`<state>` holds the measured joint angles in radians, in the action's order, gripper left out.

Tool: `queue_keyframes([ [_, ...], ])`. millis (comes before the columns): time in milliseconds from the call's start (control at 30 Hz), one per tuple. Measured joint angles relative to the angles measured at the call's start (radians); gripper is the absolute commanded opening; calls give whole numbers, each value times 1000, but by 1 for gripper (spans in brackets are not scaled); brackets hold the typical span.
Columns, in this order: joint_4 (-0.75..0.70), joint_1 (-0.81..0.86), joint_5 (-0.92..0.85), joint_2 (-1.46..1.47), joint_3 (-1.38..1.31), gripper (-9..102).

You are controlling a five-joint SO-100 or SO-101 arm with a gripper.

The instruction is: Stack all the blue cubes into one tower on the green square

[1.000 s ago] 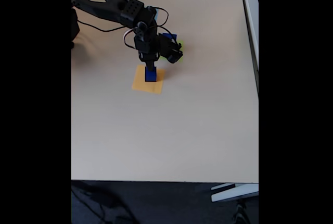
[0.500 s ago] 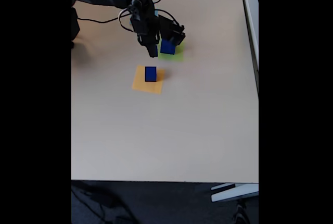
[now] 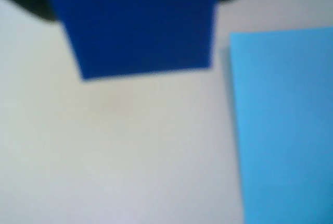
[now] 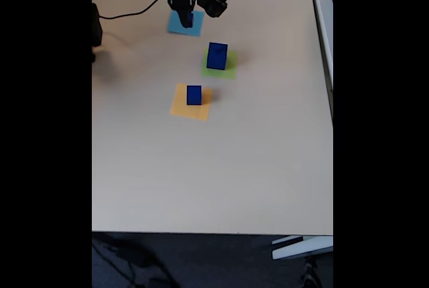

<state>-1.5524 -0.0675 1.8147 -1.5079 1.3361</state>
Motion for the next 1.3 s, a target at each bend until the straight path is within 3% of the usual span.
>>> queue_keyframes([
  [400, -20, -178, 252, 253, -137, 1],
  [967, -31, -273, 356, 439, -253, 1],
  [1300, -21, -310, 308, 518, -319, 1],
])
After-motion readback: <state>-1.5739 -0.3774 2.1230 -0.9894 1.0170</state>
